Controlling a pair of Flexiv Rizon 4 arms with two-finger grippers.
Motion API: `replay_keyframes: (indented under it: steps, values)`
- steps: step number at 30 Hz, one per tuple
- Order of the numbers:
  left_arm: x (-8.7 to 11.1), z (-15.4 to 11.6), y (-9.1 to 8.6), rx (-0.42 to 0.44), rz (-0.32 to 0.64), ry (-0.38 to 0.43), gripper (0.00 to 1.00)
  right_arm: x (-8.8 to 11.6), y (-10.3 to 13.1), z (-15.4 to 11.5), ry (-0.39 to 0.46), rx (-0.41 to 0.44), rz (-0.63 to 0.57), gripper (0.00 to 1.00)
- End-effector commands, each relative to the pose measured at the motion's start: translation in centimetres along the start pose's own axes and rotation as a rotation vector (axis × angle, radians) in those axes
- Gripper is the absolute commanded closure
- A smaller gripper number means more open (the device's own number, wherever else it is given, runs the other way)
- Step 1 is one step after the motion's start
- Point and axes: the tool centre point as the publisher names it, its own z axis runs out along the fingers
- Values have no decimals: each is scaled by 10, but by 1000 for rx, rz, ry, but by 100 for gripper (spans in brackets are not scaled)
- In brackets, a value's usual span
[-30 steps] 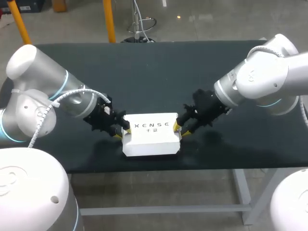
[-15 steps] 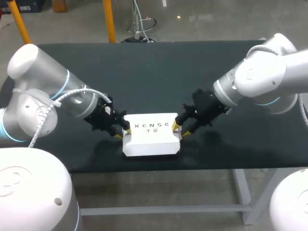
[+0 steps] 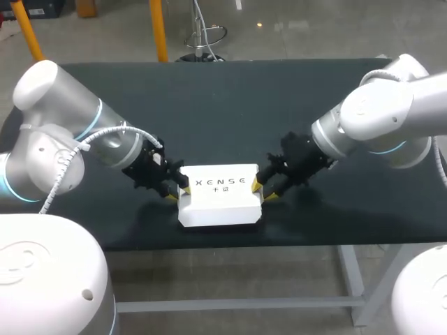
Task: Assemble the packaging by folding the flat box into shape, placing the metal phone stand inside, and closing the box properly
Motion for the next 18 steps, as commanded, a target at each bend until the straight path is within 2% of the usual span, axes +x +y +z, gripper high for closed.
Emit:
replay_keyframes:
  steps: [1, 12, 18]
  values:
    - [-3, 13, -2, -4, 3, -7, 58, -2, 4, 6, 11, 1, -3, 54]
    - [2, 15, 3, -12, 29, 20, 57, 0, 1, 15, 33, 4, -26, 54]
    - [2, 13, 5, -27, 53, 65, 62, 0, 0, 18, 37, 9, -24, 55]
